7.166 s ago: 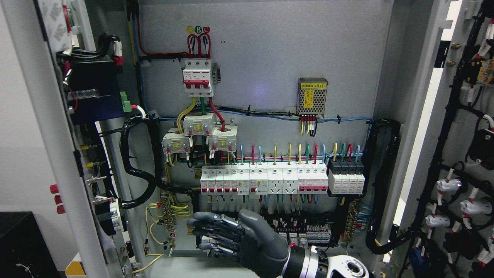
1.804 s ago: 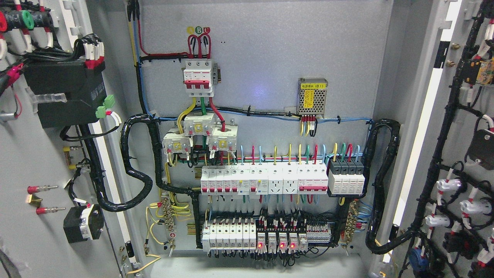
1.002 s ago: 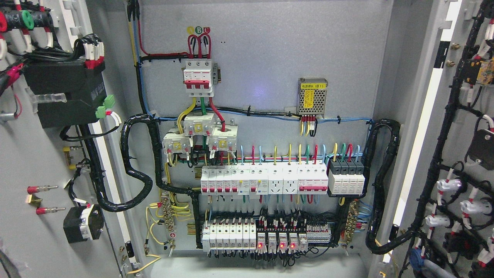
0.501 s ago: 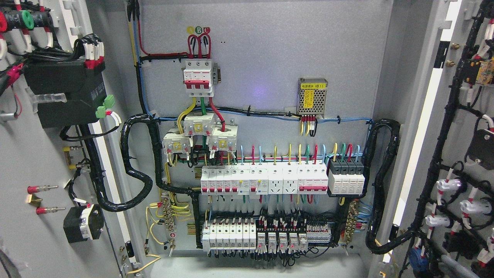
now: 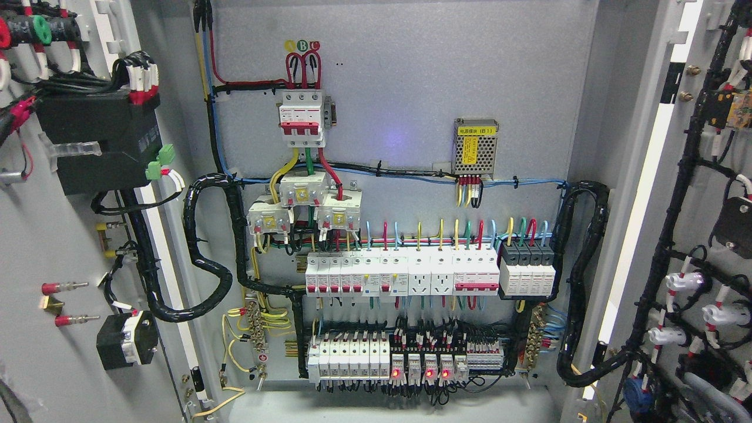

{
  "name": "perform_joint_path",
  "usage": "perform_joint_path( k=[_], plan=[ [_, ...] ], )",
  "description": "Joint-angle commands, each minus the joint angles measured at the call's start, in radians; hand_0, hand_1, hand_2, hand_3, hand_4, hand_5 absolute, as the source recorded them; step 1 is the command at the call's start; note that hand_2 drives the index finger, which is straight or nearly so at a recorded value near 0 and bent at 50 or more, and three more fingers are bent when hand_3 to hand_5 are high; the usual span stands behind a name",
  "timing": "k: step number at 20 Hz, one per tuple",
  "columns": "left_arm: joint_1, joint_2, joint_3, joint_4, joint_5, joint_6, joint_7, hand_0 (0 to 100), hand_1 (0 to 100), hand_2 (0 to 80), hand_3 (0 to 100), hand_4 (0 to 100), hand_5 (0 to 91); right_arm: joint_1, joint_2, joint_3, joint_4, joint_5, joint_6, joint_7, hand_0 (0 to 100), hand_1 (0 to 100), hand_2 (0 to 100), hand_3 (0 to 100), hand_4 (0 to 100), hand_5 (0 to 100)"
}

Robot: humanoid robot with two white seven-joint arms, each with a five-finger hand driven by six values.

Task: Open door with both hands

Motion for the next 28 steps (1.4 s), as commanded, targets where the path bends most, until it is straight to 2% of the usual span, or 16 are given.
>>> perform_joint_path(
  k=[1, 10, 15, 23, 28],
  plan=[
    [-0.002, 0.035, 0.156, -0.081, 0.134, -0.020, 0.002, 0, 0, 0.0, 0, 0, 0.0, -0.011, -0.001, -0.014, 0.018, -0.006, 0.001, -0.001, 19, 0, 0, 0, 0, 0],
    [0.004, 0.054, 0.236, -0.081, 0.142, -0.043, 0.002, 0, 0, 0.0, 0, 0, 0.0, -0.003, 0.000, -0.040, 0.021, -0.036, 0.001, -0.001, 19, 0, 0, 0, 0, 0],
    [0.015, 0.060, 0.282, -0.080, 0.146, -0.049, 0.001, 0, 0, 0.0, 0, 0, 0.0, 0.029, 0.005, -0.083, 0.019, -0.093, 0.001, -0.001, 19, 0, 0, 0, 0, 0],
    [0.044, 0.100, 0.401, -0.077, 0.249, -0.049, 0.002, 0, 0, 0.0, 0, 0, 0.0, 0.085, 0.014, -0.147, 0.019, -0.127, 0.001, 0.001, 19, 0, 0, 0, 0, 0],
    [0.058, 0.102, 0.466, -0.072, 0.275, -0.047, 0.001, 0, 0, 0.0, 0, 0, 0.0, 0.104, 0.015, -0.201, 0.021, -0.143, 0.002, 0.001, 19, 0, 0, 0, 0, 0]
  ],
)
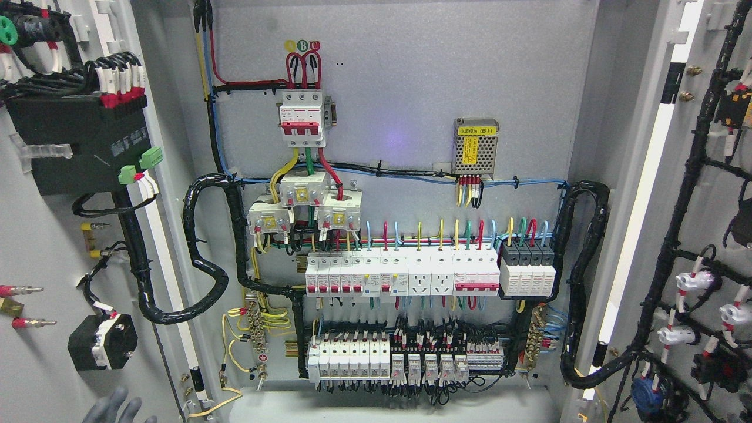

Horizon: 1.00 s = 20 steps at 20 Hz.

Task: Open door with both hands

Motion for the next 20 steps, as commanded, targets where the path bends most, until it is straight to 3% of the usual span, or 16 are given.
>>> perform_joint_path(
  k=[1, 5, 20],
  plan=[
    [0.019, 0.025, 0.152, 0.002, 0.048, 0.003, 0.000, 0, 0, 0.0, 0, 0, 0.0, 0.036, 0.006, -0.090, 0.003, -0.047, 0.001, 0.001, 19, 0, 0, 0, 0, 0],
    [0.023, 0.042, 0.194, 0.023, 0.086, 0.006, 0.000, 0, 0, 0.0, 0, 0, 0.0, 0.064, 0.006, -0.103, 0.004, -0.127, 0.001, 0.001, 19, 0, 0, 0, 0, 0],
    [0.019, 0.127, 0.260, 0.140, 0.198, 0.013, 0.000, 0, 0, 0.0, 0, 0, 0.0, 0.104, 0.005, -0.124, 0.015, -0.130, 0.001, 0.001, 19, 0, 0, 0, 0, 0]
  ],
)
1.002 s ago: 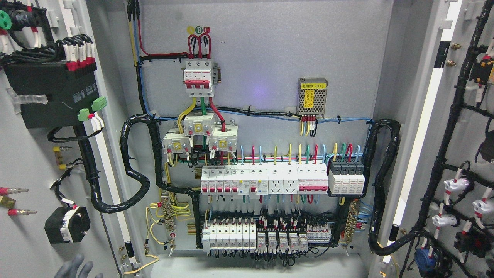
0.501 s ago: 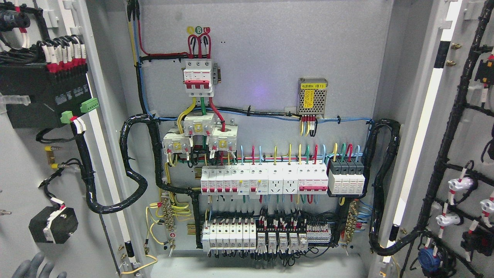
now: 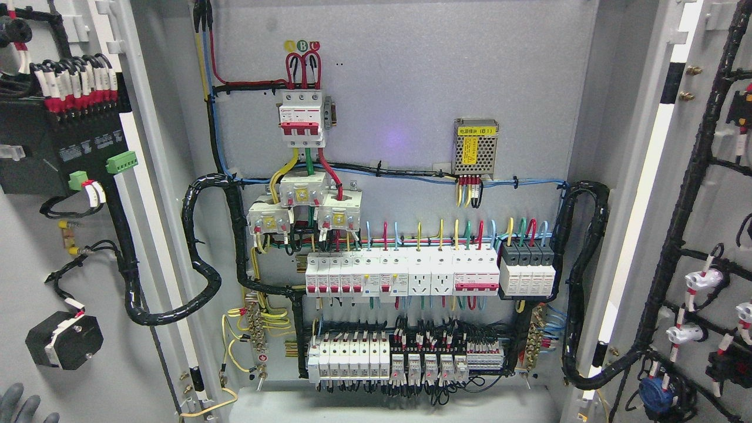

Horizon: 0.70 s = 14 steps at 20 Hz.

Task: Open door with both hands

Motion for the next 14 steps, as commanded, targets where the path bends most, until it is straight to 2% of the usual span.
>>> perform_joint_path(
  k=[1, 11, 14],
  plan=[
    [-0.002, 0.064, 0.070, 0.076, 0.051, 0.000, 0.004, 0, 0, 0.0, 0, 0, 0.0, 0.007, 0.000, -0.032, 0.021, -0.005, 0.000, 0.001, 19, 0, 0, 0, 0, 0],
    [-0.026, 0.115, 0.093, 0.164, 0.110, 0.002, 0.004, 0, 0, 0.0, 0, 0, 0.0, -0.033, -0.010, -0.035, 0.104, -0.020, 0.000, 0.001, 19, 0, 0, 0, 0, 0],
    [-0.036, 0.133, 0.111, 0.192, 0.148, 0.006, 0.004, 0, 0, 0.0, 0, 0, 0.0, -0.036, -0.011, -0.035, 0.105, -0.026, 0.000, 0.001, 19, 0, 0, 0, 0, 0]
  ],
)
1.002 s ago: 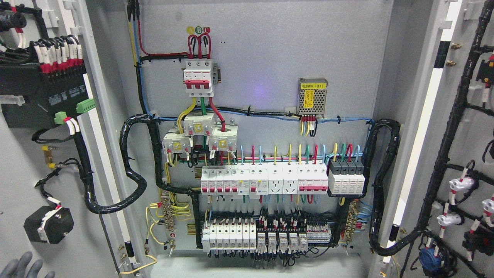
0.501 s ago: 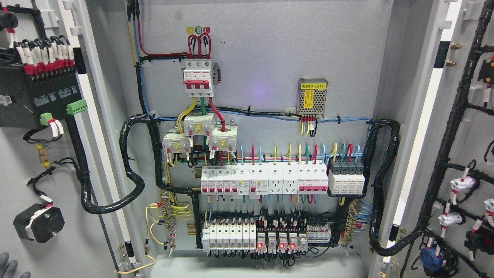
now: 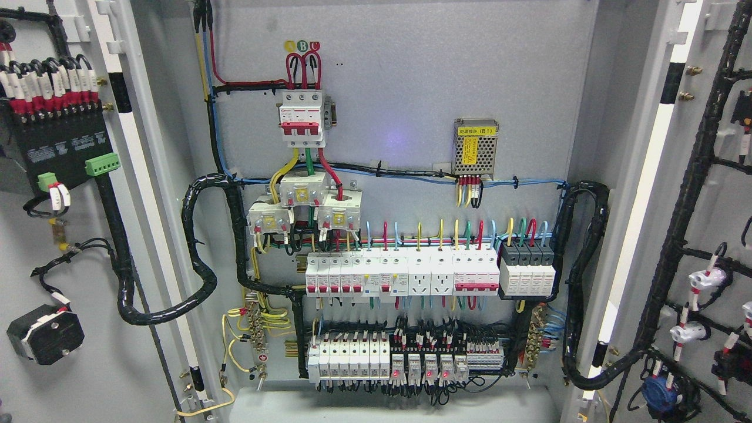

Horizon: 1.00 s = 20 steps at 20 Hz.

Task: Open door with both hands

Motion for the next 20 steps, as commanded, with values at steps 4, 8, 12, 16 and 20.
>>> perform_joint_path(
  k=[4, 8, 12, 16, 20],
  plan=[
    [-0.019, 0.089, 0.052, 0.116, 0.068, 0.007, 0.000, 0, 0, 0.0, 0, 0, 0.0, -0.029, -0.007, -0.010, 0.060, -0.011, 0.000, 0.000, 19, 0, 0, 0, 0, 0],
    [-0.020, 0.101, 0.051, 0.142, 0.086, 0.005, 0.000, 0, 0, 0.0, 0, 0, 0.0, -0.046, -0.031, -0.016, 0.072, -0.011, 0.000, 0.000, 19, 0, 0, 0, 0, 0],
    [-0.028, 0.101, 0.051, 0.145, 0.089, 0.007, 0.000, 0, 0, 0.0, 0, 0, 0.0, -0.058, -0.043, -0.027, 0.089, -0.011, 0.000, 0.000, 19, 0, 0, 0, 0, 0],
    [-0.031, 0.101, 0.051, 0.148, 0.089, 0.012, 0.000, 0, 0, 0.0, 0, 0, 0.0, -0.058, -0.043, -0.027, 0.094, -0.011, 0.000, 0.000, 19, 0, 0, 0, 0, 0],
    [-0.052, 0.103, 0.051, 0.171, 0.091, 0.024, 0.000, 0, 0, 0.0, 0, 0, 0.0, -0.058, -0.043, -0.028, 0.098, -0.011, -0.002, 0.000, 19, 0, 0, 0, 0, 0]
  ],
)
